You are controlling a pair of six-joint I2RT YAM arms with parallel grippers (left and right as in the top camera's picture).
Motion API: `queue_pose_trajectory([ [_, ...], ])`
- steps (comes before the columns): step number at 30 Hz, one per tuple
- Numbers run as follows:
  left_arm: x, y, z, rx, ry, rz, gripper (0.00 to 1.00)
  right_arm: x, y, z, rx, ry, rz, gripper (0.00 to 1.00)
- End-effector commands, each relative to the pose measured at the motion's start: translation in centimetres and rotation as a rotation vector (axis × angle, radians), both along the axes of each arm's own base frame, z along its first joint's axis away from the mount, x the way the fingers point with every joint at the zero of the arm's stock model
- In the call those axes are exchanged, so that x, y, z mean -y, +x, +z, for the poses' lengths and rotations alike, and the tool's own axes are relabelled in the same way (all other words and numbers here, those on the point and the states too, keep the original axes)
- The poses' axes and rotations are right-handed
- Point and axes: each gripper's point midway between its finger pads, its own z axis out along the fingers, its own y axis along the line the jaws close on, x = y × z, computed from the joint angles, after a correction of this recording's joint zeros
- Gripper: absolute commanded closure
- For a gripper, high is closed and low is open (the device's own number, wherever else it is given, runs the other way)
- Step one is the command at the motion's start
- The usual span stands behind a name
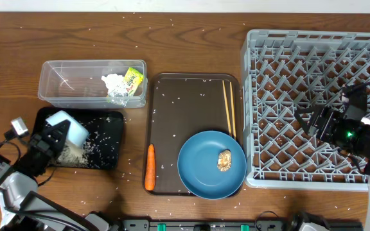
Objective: Sort waste into correct bins and load items into the dishwasher rack
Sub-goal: 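Tip the bowl over the black tray to dump the rice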
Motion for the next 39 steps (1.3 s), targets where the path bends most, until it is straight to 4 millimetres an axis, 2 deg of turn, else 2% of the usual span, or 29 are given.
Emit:
queue_pose_trajectory([
  [1, 0.1, -0.3, 0.9, 0.068, 0.003, -0.021, 0.94, -0.5, 0.0, 0.0, -0.005, 0.009, 0.009, 0.29],
  [6, -0.3, -0.1, 0.3, 0.087, 0.11, -0.01, 0.94, -0.5, 0.0, 0.0, -0.005, 0.008, 0.009, 0.28],
  [9, 0.1, -0.3, 0.9, 0.114, 0.079, -0.028, 0.94, -0.5, 0.0, 0.0, -0.006, 0.009, 0.009, 0.28],
  [12, -0.4, -0.1, 0.2, 0.086, 0.122, -0.006, 0.93, -0.5, -0.1, -0.1, -0.009, 0.01, 0.009, 0.28],
  [14, -0.2, -0.2, 0.9, 0.125, 0.109, -0.023, 0.94, -0.5, -0.1, -0.1, -0.011, 0.01, 0.009, 0.28],
  [16, -0.7, 0.1, -0.2, 0.066, 0.138, 0.006, 0.94, -0.5, -0.2, -0.1, -0.013, 0.011, 0.009, 0.28],
  [19, 0.1, -0.1, 1.0, 0.12, 0.096, -0.035, 0.94, -0.5, -0.2, -0.1, -0.013, 0.011, 0.009, 0.28],
  [22, 1.1, -0.1, 0.8, 0.024, -0.072, -0.047, 0.94, -0.5, -0.2, -0.1, -0.016, 0.012, 0.009, 0.28],
  [24, 1.5, 0.0, 0.6, 0.074, 0.028, -0.065, 0.93, -0.6, -0.3, -0.2, -0.019, 0.013, 0.009, 0.28],
  [26, 0.6, 0.4, -0.9, 0.0, 0.086, -0.02, 0.94, -0.6, -0.3, -0.2, -0.022, 0.017, 0.004, 0.28],
  [27, 0.7, 0.3, -0.9, -0.041, 0.005, -0.013, 0.94, -0.6, -0.3, -0.2, -0.024, 0.018, 0.004, 0.28],
  [28, 1.1, 0.3, 0.0, -0.004, -0.025, -0.038, 0.94, -0.6, -0.5, -0.3, -0.03, 0.02, 0.004, 0.28],
  [29, 1.1, 0.5, 0.1, 0.039, 0.041, -0.05, 0.94, -0.6, -0.6, -0.3, -0.036, 0.022, 0.004, 0.28],
  [30, 0.7, 0.6, -0.5, 0.006, 0.06, -0.029, 0.93, -0.6, -0.6, -0.4, -0.037, 0.022, 0.004, 0.28],
  [32, 0.2, 0.6, -0.4, -0.048, -0.036, -0.002, 0.94, -0.6, -0.6, -0.3, -0.036, 0.022, 0.004, 0.28],
  [34, -0.2, 0.7, -0.7, -0.034, 0.029, 0.009, 0.94, -0.7, -0.6, -0.4, -0.04, 0.023, 0.004, 0.28],
  [36, -0.1, 0.5, -0.2, -0.055, -0.075, 0.009, 0.94, -0.7, -0.6, -0.4, -0.039, 0.023, 0.004, 0.28],
  [37, 0.0, 0.4, 0.4, -0.025, -0.078, -0.007, 0.94, -0.7, -0.6, -0.4, -0.039, 0.023, 0.004, 0.28],
  [39, -0.5, 0.6, -0.6, -0.046, 0.0, 0.022, 0.94, -0.7, -0.6, -0.4, -0.04, 0.023, 0.004, 0.28],
])
